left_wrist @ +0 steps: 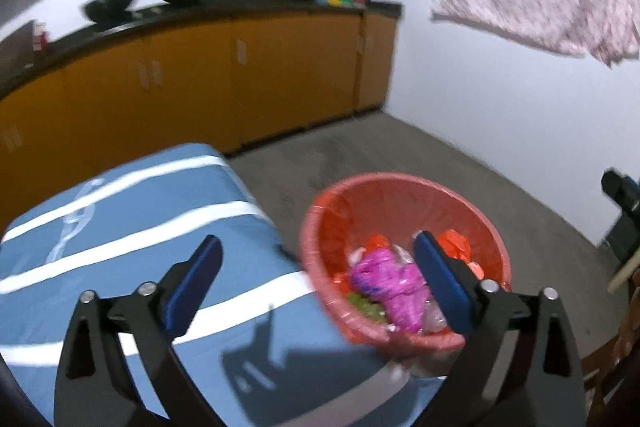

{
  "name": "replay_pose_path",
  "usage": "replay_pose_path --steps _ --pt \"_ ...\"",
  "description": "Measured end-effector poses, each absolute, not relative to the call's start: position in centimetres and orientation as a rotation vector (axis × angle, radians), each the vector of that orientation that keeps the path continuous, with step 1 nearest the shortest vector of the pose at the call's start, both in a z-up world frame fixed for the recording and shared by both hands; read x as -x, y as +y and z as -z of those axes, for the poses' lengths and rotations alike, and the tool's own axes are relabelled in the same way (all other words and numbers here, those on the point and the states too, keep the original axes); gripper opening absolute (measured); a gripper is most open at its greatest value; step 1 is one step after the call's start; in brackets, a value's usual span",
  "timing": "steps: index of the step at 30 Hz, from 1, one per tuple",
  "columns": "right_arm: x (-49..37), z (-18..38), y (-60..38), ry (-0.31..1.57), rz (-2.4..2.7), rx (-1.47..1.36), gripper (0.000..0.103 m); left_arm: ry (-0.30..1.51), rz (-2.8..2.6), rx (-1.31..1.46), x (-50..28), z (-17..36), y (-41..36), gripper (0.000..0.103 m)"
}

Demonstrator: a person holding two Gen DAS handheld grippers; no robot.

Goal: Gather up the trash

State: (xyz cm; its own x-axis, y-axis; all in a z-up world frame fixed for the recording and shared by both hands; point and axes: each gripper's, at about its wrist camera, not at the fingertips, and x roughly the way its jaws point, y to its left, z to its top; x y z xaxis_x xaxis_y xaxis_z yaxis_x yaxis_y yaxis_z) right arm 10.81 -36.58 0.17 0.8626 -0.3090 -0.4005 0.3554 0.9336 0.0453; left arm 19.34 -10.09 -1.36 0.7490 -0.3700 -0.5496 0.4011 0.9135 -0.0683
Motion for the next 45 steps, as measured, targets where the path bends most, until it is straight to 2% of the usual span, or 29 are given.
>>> replay_pose_path --steps 2,9,15,23,32,45 --pt "-9.7 -0.5 -35.3 0.389 0.375 -0.068 0.099 0.557 0.373 -0.039 -17.7 0.4 -7.8 0.101" --pt "-5.4 -1.4 -29.9 0.352 0.371 -0.009 0.099 0.416 0.184 -0.066 -9.6 -1.9 -1.3 0.101" --pt "-2.0 -1.0 -25.0 0.315 0.377 0.080 0.099 0.364 0.088 -0.059 -5.2 -1.6 1.6 0.101" --pt "0.0 -1.1 -22.3 0.332 0.210 0.006 0.099 0.255 -0.028 -0.107 -1.9 -1.6 2.9 0.101" --pt "0.9 -1.4 -19.6 0.328 0.165 0.029 0.099 0.296 -0.043 -0.013 -1.0 -1.1 5.6 0.101" --pt "2.1 -1.6 -19.7 0.306 0.191 0.015 0.099 0.284 -0.020 -0.019 1.3 -0.4 5.6 0.101"
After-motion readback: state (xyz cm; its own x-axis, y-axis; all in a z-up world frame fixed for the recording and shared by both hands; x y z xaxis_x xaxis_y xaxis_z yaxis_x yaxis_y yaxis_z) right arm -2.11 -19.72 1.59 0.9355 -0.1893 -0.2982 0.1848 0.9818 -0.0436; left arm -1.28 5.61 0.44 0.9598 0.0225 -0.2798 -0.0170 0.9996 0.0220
